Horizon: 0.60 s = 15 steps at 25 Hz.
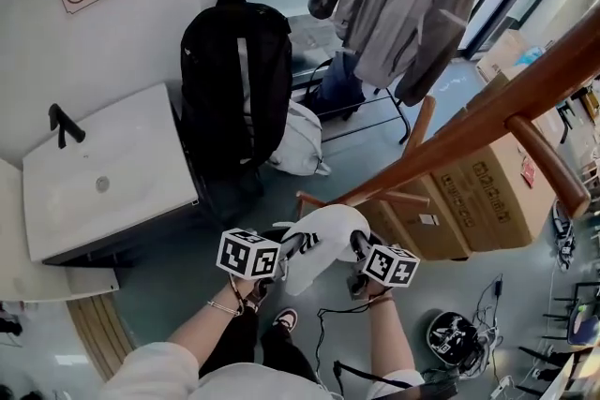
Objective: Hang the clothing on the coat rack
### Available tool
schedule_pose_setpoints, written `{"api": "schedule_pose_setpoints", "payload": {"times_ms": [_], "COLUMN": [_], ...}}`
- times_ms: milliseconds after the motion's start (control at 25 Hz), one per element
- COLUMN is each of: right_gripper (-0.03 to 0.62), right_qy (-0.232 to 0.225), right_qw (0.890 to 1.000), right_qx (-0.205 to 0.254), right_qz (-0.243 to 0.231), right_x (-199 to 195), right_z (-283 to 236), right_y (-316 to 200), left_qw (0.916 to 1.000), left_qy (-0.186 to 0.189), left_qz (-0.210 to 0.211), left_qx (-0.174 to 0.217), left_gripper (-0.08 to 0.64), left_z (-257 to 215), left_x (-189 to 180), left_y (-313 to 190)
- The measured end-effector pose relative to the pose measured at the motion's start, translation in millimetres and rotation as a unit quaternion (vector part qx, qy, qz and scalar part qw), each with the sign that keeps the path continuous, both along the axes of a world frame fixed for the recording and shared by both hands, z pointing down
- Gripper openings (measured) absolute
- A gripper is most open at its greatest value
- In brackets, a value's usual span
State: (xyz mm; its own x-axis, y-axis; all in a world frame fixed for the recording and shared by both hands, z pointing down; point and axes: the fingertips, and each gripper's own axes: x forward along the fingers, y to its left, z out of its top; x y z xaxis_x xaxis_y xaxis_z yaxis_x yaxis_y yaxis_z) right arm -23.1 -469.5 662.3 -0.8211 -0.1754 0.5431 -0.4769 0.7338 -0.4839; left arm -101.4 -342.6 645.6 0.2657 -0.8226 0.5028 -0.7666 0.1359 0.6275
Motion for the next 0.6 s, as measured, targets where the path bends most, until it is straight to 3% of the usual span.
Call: {"api": "schedule_pose_setpoints", "payload": {"times_ms": [200,320,600], "right_gripper": [0.062,0.114,0.163], "right_qy": [0.009,0.008,-0.001], "right_qw": [1.0,1.0,1.0], "right_qx": [0.015,0.013,0.024], "right_qz": [-0.004,0.003,-0.003], "right_x": [-2.1,3.2,8.2], "right_z": [1.6,4.4,-4.9], "right_y": [0.9,5.7,14.5], "left_qw": [0.9993,0.9988,0.9982], "left_qy": [-0.009,-0.02,-0.035], "left_qz": [0.012,0.017,0.013], "left_qx": [0.033,0.041,0.047], "left_gripper": [0.153,0.17,0.212], "left_z": [4.4,3.7,-2.7], "left_x": [3.8,6.4,6.9], "left_y": [-1.8,0.3,6.0]}}
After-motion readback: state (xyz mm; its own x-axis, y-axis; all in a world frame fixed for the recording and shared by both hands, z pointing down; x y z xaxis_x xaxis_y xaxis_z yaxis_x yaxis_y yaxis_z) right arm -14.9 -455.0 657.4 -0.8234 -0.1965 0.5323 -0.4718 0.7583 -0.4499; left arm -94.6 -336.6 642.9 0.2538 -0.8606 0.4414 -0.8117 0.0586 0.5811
